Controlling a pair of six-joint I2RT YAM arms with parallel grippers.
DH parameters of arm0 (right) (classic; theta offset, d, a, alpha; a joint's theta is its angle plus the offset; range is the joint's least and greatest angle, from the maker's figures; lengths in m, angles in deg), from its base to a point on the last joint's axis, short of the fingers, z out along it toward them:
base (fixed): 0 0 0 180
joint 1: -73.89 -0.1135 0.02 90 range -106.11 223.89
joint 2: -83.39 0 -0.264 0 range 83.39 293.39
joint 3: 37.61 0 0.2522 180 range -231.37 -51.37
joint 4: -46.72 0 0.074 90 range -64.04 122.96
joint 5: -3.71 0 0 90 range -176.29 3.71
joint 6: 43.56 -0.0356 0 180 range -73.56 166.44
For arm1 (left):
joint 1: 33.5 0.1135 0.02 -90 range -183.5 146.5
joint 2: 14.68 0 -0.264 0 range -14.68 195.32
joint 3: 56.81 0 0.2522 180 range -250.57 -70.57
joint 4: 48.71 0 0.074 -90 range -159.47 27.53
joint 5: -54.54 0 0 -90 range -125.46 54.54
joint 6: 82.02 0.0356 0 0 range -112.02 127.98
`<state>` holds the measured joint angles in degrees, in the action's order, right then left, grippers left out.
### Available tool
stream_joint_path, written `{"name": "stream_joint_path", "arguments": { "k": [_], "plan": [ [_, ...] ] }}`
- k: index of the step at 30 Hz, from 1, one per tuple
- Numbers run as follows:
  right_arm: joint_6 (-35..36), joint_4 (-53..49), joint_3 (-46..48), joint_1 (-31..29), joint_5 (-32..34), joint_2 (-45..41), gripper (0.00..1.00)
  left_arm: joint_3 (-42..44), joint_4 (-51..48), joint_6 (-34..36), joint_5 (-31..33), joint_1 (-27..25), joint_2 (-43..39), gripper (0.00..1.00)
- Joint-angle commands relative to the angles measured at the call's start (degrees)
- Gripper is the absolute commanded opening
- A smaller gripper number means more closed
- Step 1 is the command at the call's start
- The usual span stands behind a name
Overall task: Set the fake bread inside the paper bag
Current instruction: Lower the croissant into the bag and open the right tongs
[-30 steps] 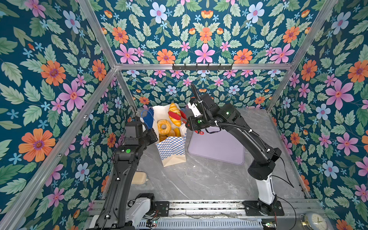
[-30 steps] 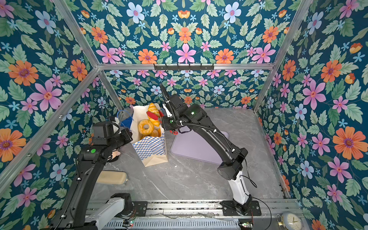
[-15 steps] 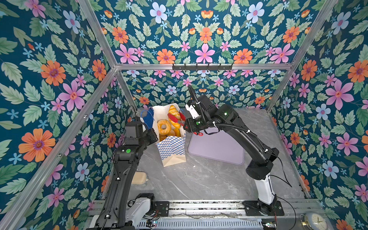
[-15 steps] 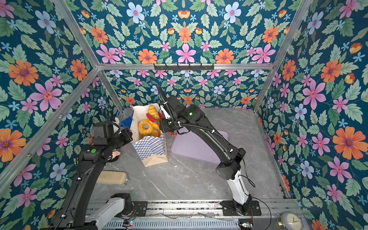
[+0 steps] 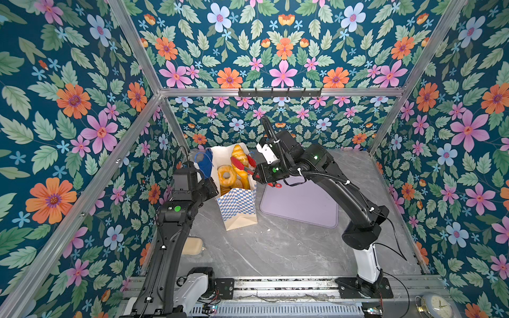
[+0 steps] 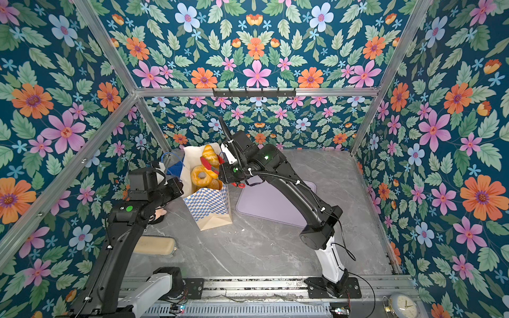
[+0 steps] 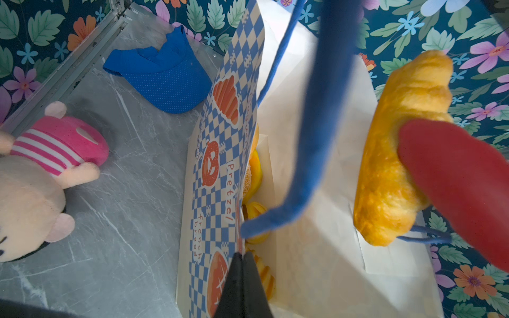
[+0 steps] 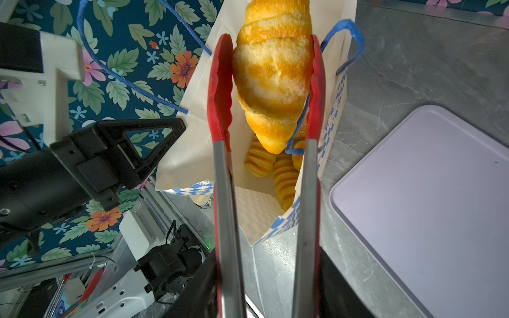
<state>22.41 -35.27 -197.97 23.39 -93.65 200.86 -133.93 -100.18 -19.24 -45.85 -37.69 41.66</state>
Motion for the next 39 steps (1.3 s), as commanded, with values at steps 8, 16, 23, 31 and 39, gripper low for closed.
{"name": "stream_joint_path", "arguments": {
  "k": [8, 16, 23, 31, 39],
  "plan": [
    [-0.7, 1.1, -0.4, 0.0, -1.4, -1.2, 0.53, -0.2, -0.2, 0.0, 0.2, 0.0, 0.3, 0.01],
    [-1.0, 1.4, -0.3, 0.0, -2.1, -1.8, 0.53, -0.4, -0.3, 0.0, 0.3, 0.0, 0.2, 0.01],
    [-1.0, 1.7, -0.2, -0.2, -2.1, -2.3, 0.51, -0.4, -0.4, 0.0, 0.3, 0.0, 0.0, 0.01],
    [-1.3, 3.1, -0.6, -0.3, -1.5, -3.3, 0.46, -0.2, -0.5, -0.1, 0.4, 0.0, -0.2, 0.01],
    [-1.6, 4.5, -2.1, -0.4, -0.3, -4.2, 0.45, 0.0, -0.5, -0.1, 0.4, 0.0, -0.3, 0.01]
  ]
}}
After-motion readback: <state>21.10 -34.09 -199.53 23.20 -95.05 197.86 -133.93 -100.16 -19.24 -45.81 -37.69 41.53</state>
